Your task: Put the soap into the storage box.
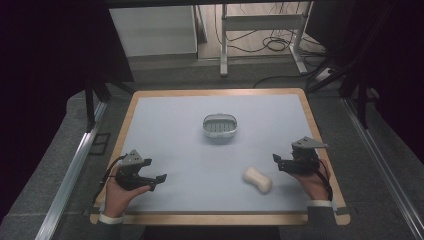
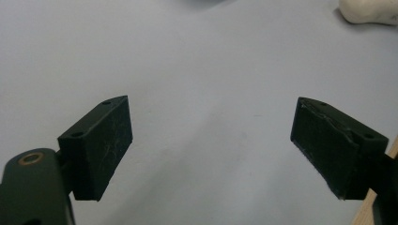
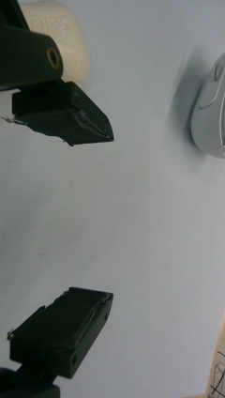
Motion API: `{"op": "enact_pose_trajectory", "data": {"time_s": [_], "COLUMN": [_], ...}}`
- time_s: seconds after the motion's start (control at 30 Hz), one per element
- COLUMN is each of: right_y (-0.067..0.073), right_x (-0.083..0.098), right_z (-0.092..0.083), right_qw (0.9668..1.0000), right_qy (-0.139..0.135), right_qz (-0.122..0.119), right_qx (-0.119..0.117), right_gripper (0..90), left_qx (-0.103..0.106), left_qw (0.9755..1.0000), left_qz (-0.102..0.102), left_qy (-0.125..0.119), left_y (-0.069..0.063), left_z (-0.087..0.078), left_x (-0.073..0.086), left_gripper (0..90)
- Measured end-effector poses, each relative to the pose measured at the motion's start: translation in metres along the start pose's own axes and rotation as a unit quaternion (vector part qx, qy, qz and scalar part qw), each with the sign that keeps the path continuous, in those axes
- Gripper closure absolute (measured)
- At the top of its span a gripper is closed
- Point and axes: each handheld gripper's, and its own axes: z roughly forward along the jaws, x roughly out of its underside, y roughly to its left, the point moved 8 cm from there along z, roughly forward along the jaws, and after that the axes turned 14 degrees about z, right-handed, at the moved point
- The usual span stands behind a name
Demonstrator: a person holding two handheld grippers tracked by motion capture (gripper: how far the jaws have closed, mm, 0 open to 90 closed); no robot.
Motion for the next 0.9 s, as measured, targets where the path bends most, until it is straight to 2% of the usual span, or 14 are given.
{"op": "enact_pose_trajectory", "data": {"time_s": [0.13, 0.23, 0.3, 0.33, 0.53, 0.57, 0.7, 0.73, 0.9], "right_y": [0.005, 0.008, 0.012, 0.017, 0.025, 0.030, 0.035, 0.040, 0.051], "right_x": [-0.006, -0.010, -0.014, -0.016, -0.021, -0.022, -0.022, -0.020, -0.015], "right_z": [-0.004, -0.008, -0.011, -0.013, -0.012, -0.011, -0.008, -0.005, 0.000], "right_qw": [0.9999, 0.9994, 0.9989, 0.9980, 0.9954, 0.9939, 0.9914, 0.9893, 0.9840], "right_qy": [0.004, 0.023, 0.033, 0.047, 0.075, 0.086, 0.100, 0.113, 0.140], "right_qz": [-0.002, -0.017, -0.019, -0.026, -0.054, -0.065, -0.080, -0.081, -0.100], "right_qx": [-0.015, -0.017, -0.026, -0.032, -0.024, -0.023, -0.028, -0.043, -0.045], "right_gripper": [20.7, 20.8, 21.1, 21.1, 21.1, 21.1, 21.1, 21.1, 21.1], "left_qx": [0.001, 0.000, -0.001, 0.001, 0.004, 0.005, 0.008, 0.009, 0.014], "left_qw": [1.0000, 1.0000, 1.0000, 1.0000, 1.0000, 1.0000, 1.0000, 1.0000, 0.9999], "left_qz": [0.000, -0.002, -0.002, -0.001, 0.002, 0.002, 0.001, 0.001, 0.002], "left_qy": [-0.002, -0.005, -0.005, -0.004, -0.002, -0.002, -0.004, -0.003, -0.006], "left_y": [0.000, 0.001, 0.001, 0.000, -0.002, -0.003, -0.003, -0.002, -0.005], "left_z": [-0.002, -0.004, -0.004, -0.003, -0.001, -0.001, -0.001, -0.001, 0.000], "left_x": [0.000, -0.001, -0.001, -0.001, -0.002, -0.002, -0.002, -0.001, -0.002], "left_gripper": [13.6, 13.6, 13.6, 13.6, 13.5, 13.5, 13.5, 13.5, 13.5]}}
